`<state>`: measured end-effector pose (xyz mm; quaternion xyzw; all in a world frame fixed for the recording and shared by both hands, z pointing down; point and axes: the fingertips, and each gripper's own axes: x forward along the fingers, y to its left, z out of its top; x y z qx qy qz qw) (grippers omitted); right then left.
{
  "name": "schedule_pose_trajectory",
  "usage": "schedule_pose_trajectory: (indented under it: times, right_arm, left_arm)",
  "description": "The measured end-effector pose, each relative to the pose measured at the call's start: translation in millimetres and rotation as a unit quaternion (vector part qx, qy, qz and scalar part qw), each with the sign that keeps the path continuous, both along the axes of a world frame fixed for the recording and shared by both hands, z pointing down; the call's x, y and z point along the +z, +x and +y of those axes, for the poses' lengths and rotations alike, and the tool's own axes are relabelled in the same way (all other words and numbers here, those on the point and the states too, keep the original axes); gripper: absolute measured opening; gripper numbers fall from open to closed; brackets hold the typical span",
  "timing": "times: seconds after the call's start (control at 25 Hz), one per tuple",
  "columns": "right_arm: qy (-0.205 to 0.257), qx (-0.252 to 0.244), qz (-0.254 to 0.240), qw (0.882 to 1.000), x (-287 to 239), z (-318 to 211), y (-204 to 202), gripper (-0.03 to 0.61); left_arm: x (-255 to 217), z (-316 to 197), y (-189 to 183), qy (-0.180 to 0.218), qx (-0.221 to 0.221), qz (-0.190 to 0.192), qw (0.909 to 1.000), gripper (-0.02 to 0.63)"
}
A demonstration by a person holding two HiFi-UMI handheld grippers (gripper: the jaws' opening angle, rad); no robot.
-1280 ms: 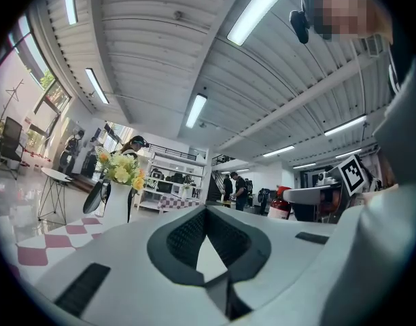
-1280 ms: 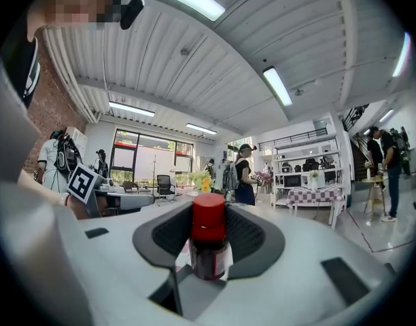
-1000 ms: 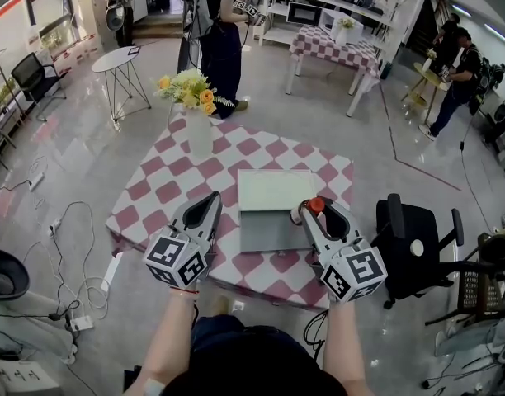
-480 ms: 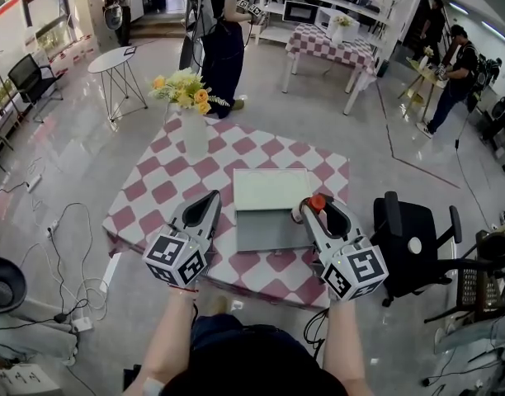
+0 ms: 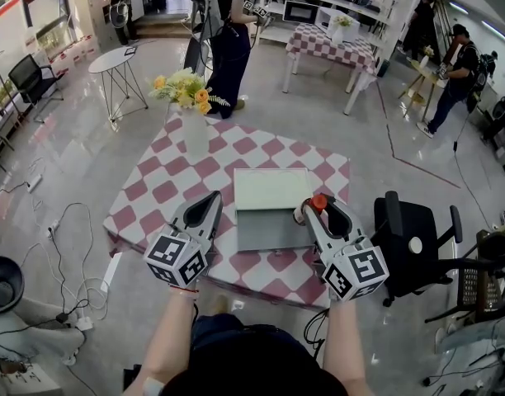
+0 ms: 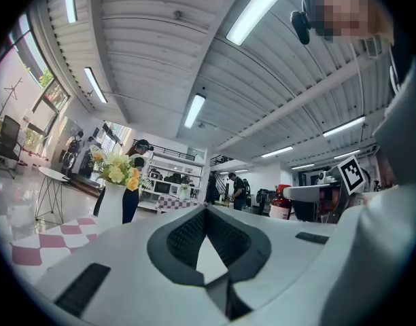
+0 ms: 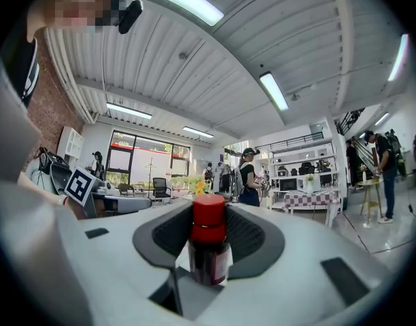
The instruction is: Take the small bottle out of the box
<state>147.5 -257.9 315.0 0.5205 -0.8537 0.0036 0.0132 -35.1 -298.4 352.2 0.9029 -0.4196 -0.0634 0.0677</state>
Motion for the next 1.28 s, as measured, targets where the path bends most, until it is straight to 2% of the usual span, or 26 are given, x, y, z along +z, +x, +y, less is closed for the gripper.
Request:
schedule_pose_trajectory:
  times: [1.28]
  right_arm:
    - [-0.007,0.007,-0.009,1.0,8.3,-10.8,2.5,0.146]
  left_arm:
    - [8.7,-9.8,2.2,-0.01,0.013,-0.009,0.9998,0.002]
